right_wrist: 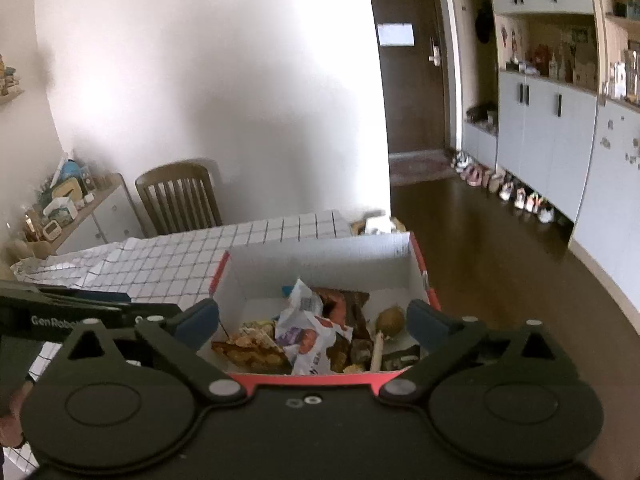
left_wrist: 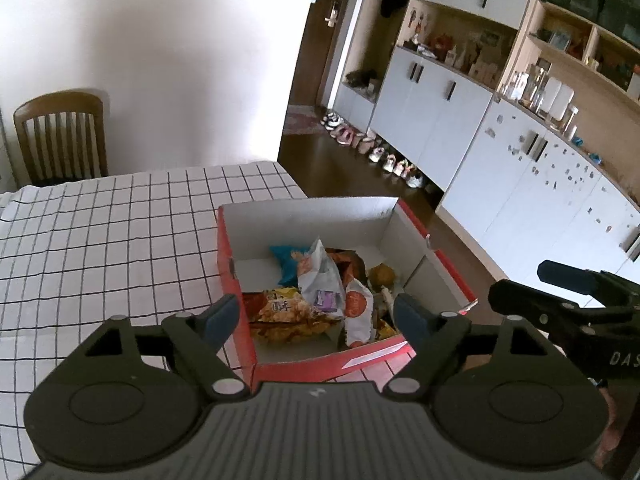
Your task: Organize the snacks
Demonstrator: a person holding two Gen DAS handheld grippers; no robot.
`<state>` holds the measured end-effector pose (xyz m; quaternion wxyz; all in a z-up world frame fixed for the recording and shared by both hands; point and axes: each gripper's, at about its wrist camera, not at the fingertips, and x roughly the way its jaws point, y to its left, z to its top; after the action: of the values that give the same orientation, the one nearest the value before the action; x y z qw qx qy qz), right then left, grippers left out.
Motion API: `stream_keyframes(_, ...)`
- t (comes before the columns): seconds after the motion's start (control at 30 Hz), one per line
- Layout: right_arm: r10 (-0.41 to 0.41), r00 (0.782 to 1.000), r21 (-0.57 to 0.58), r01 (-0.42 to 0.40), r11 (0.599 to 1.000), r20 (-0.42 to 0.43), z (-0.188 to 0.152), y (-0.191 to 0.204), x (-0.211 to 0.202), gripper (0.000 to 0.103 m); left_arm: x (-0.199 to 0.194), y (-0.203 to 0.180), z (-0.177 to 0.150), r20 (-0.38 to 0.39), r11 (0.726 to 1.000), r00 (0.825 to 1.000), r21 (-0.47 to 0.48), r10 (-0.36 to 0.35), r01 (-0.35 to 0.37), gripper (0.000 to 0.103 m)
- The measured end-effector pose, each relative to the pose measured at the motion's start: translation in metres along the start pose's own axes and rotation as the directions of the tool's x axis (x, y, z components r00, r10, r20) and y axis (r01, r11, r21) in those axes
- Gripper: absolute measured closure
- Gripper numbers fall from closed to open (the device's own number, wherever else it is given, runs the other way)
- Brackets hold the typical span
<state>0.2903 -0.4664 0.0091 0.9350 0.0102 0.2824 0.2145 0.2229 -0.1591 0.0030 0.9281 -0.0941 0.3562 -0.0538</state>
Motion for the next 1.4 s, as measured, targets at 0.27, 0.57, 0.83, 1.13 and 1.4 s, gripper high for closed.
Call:
stream_keyframes(0.27,0.017,0.999,0.011,-0.017,1.0,0.044,-0.005,0.007,-0.013,0.0,-0.017,-0.003,-0.012,0.047,1.0,0.999,0.007,0.006,-0.007,0.0)
stream_keyframes(0.57,0.03,0.999,0.02,-0.031,0.999,0.043,-0.012,0.008,-0.022,0.0,-0.027,-0.004,-0.021,0.044,0.997,0.997,0.023,0.069,-0.07,0.0)
stream_keyframes(0.83,0.035,0.999,0.016,-0.036,0.999,0.037,-0.015,0.011,-0.026,0.0,-0.031,-0.008,-0.025,0.037,0.997,0.996,0.022,0.078,-0.079,0.0)
stream_keyframes(1.13,0.038,0.999,0.025,-0.039,0.999,0.035,-0.015,0.009,-0.026,0.0,-0.031,-0.012,-0.024,0.026,0.997,0.997,0.02,0.075,-0.076,0.0)
stream_keyframes(1.4,0.037,0.999,0.029,-0.038,0.999,0.038,-0.016,0.008,-0.027,0.0,-0.031,-0.014,-0.024,0.031,0.997,0.997,0.019,0.073,-0.074,0.0)
